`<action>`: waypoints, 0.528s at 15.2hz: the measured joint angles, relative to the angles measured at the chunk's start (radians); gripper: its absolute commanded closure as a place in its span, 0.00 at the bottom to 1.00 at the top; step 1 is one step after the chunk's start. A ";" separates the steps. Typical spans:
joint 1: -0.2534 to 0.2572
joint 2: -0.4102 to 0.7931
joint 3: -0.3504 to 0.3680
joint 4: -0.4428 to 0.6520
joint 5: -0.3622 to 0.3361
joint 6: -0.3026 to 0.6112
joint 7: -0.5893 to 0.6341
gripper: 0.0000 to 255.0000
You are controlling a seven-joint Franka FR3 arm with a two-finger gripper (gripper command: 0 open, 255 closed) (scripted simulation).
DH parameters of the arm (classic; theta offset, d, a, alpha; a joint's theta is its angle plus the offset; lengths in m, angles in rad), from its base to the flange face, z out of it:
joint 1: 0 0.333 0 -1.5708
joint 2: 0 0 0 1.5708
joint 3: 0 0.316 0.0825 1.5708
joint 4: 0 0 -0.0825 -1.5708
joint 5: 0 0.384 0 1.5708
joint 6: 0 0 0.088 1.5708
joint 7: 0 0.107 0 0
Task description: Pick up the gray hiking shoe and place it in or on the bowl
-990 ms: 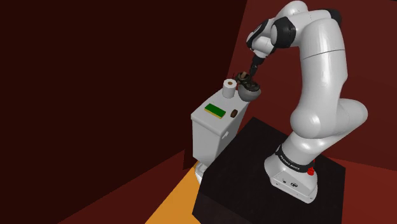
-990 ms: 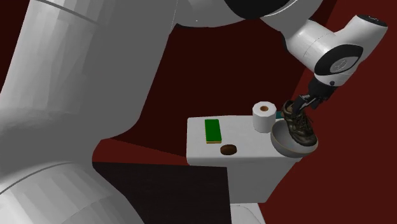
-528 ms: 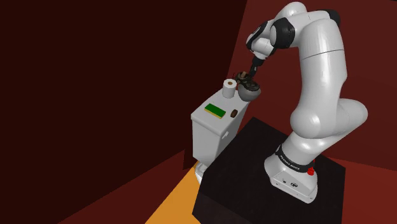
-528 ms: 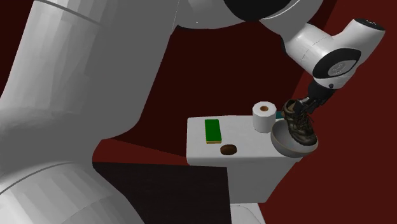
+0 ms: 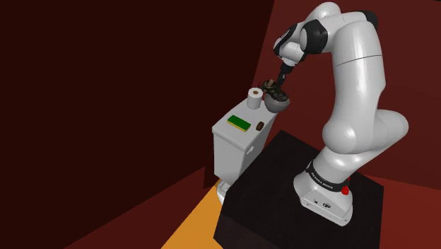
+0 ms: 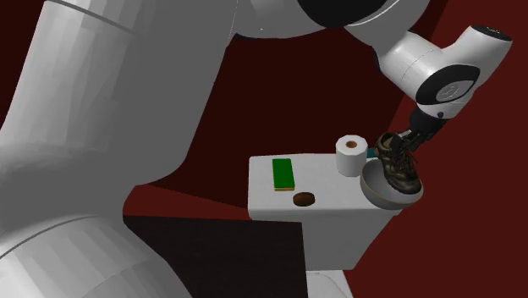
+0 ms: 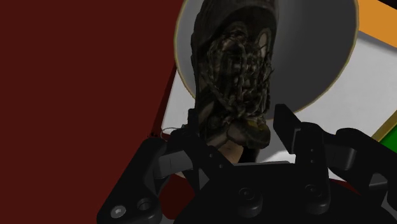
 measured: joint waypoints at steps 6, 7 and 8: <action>0.004 -0.023 -0.014 0.008 -0.018 -0.037 0.013 1.00; 0.005 -0.028 -0.017 0.015 -0.022 -0.047 0.017 1.00; 0.010 -0.040 -0.021 0.007 -0.027 -0.052 0.020 1.00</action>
